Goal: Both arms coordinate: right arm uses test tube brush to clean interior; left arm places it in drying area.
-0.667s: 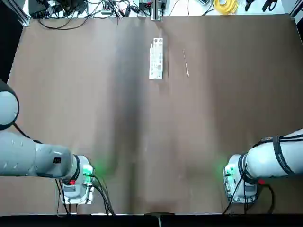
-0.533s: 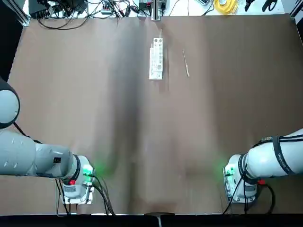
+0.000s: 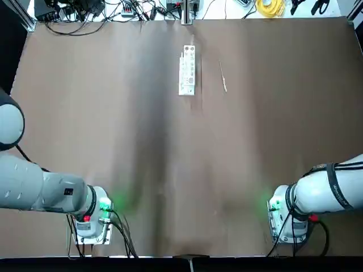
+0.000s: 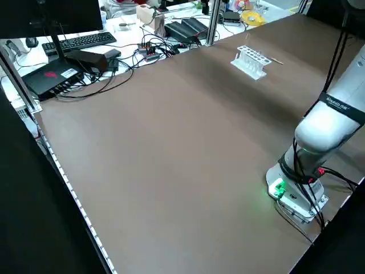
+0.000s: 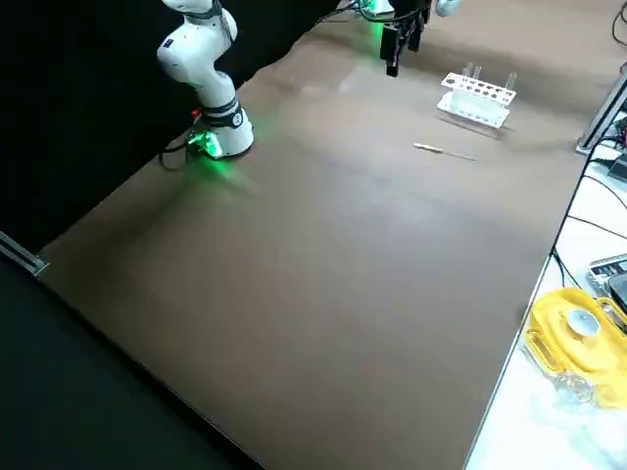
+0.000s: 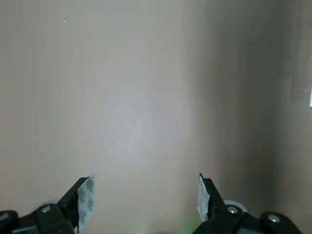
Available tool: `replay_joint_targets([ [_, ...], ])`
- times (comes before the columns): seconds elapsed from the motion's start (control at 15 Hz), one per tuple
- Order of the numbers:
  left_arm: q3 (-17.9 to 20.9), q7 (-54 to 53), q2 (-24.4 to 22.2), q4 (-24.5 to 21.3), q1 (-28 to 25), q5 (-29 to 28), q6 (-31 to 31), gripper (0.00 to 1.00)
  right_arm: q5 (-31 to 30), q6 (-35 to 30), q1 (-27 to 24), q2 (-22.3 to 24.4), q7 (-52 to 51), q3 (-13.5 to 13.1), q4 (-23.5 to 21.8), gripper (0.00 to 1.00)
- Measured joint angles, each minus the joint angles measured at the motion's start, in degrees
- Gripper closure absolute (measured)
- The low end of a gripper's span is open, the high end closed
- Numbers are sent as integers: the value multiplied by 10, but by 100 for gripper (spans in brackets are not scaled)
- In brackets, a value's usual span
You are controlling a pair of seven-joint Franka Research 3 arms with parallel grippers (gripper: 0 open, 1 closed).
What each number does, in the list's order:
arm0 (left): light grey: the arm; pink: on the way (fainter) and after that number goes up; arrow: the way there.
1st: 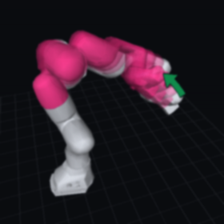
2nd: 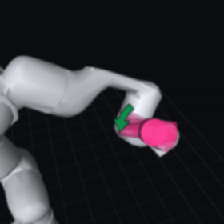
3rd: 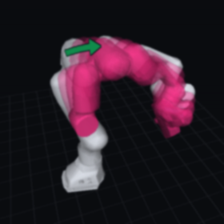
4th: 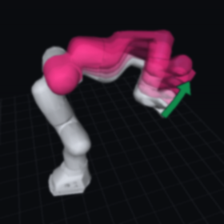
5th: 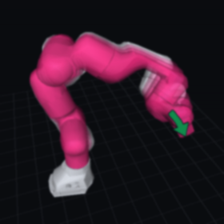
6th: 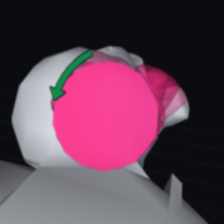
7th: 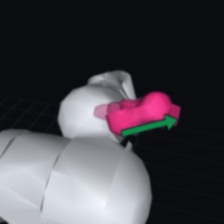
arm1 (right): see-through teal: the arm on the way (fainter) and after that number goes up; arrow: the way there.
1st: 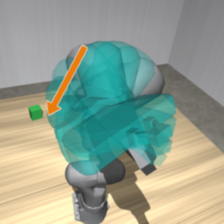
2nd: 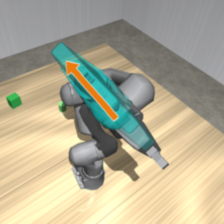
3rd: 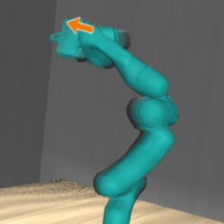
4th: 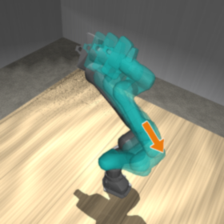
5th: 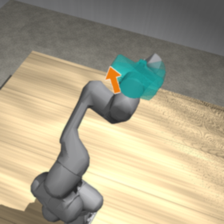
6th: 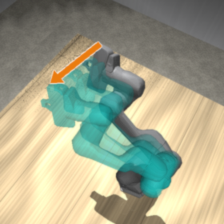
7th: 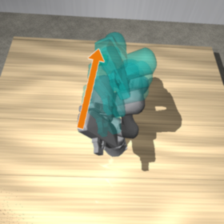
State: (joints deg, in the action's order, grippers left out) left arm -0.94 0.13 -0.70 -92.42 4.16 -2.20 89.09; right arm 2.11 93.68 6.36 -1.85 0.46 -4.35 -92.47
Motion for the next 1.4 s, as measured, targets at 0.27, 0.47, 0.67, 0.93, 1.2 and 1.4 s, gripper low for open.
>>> replay_joint_targets([
  [0.27, 1, -55, 34, 12, -1, 32, 17, 0, 0, 2, 43, -5, 0, 2, -3, 0],
  [0.47, -2, -119, 56, 29, 3, 81, 19, 0, 0, 40, 94, -39, 3, 4, -6, 0],
  [0.67, -4, -194, 74, 32, 3, 152, 33, 0, 5, 100, 125, -92, 4, 5, -10, 0],
  [0.93, -2, -311, 120, 33, -10, 242, 69, 0, 22, 213, 149, -185, 4, 5, -15, 0],
  [1.2, -2, -401, 163, 38, -30, 315, 90, 0, 23, 318, 190, -299, 6, 5, 8, 0],
  [1.4, -2, -401, 164, 42, -30, 316, 90, 0, 23, 319, 202, -355, 7, 5, 54, 0],
])
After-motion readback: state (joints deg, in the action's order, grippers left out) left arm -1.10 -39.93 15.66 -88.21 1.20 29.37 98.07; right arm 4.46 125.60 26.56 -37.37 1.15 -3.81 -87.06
